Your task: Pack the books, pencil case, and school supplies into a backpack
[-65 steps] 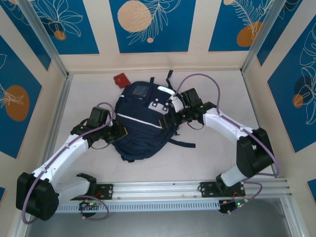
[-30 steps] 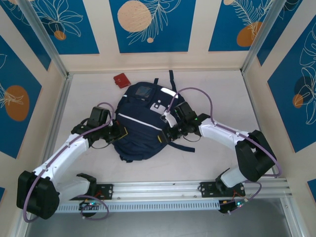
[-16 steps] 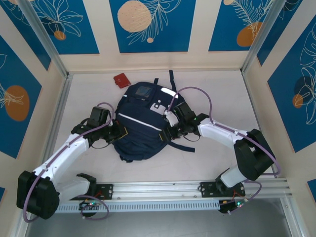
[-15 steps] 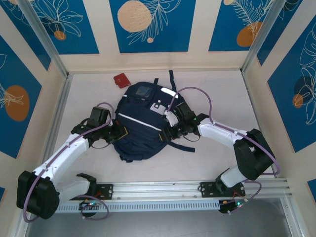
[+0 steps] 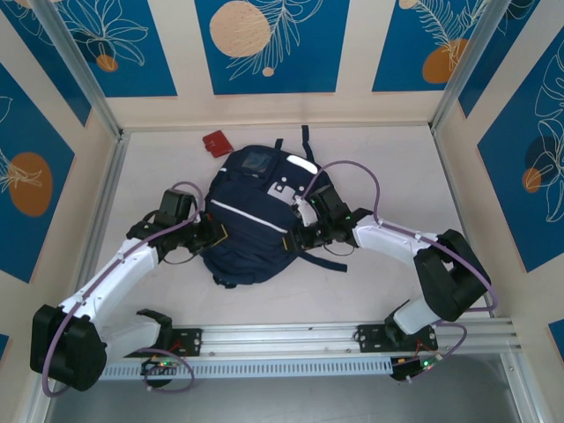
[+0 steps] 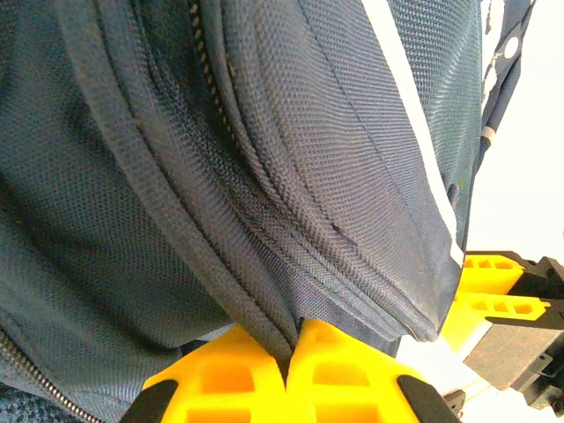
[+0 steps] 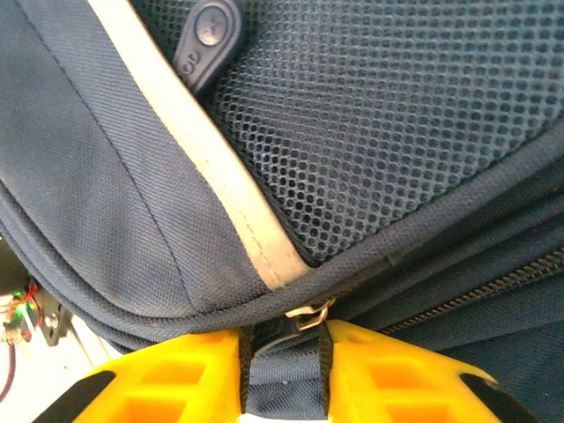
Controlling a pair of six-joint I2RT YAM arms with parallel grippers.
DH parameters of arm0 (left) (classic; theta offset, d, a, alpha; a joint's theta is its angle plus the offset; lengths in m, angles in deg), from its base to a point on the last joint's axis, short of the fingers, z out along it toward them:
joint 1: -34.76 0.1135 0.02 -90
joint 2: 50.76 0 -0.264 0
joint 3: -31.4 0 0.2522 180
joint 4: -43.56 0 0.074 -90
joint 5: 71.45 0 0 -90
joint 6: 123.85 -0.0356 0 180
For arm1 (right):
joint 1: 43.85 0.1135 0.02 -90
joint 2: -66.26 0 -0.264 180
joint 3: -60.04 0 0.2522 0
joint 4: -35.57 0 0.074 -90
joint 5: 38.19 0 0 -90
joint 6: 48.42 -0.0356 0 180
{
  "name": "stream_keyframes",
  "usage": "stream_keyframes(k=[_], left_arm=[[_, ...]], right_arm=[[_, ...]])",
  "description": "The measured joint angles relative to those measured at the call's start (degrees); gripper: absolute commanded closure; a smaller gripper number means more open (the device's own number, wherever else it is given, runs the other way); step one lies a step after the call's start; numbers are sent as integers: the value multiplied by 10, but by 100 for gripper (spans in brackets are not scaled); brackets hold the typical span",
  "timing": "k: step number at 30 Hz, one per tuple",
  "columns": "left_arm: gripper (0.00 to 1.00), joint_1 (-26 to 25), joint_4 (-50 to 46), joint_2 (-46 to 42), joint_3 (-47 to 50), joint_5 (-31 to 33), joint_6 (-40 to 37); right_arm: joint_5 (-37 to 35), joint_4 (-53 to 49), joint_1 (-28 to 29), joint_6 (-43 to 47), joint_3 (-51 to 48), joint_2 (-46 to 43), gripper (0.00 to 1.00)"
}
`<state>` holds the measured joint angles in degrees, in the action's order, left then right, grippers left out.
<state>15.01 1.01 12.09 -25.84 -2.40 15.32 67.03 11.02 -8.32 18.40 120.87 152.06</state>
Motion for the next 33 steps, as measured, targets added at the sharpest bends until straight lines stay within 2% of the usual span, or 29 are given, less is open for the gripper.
stream_keyframes(k=[9,20,23,29,33], left_arm=[[100,0,9,0,1,-2,8],[100,1,29,3,3,-2,15],[100,2,31,3,3,-2,15],[100,2,34,3,4,-4,15],[100,2,39,6,9,-14,15]], right_arm=[[-19,100,6,-115,-62,-40,73],[-51,130,13,-185,-66,-31,72],[-59,143,15,-200,-68,-31,78],[-74,159,17,-222,-68,-31,100],[-97,136,23,-218,-63,-37,100]])
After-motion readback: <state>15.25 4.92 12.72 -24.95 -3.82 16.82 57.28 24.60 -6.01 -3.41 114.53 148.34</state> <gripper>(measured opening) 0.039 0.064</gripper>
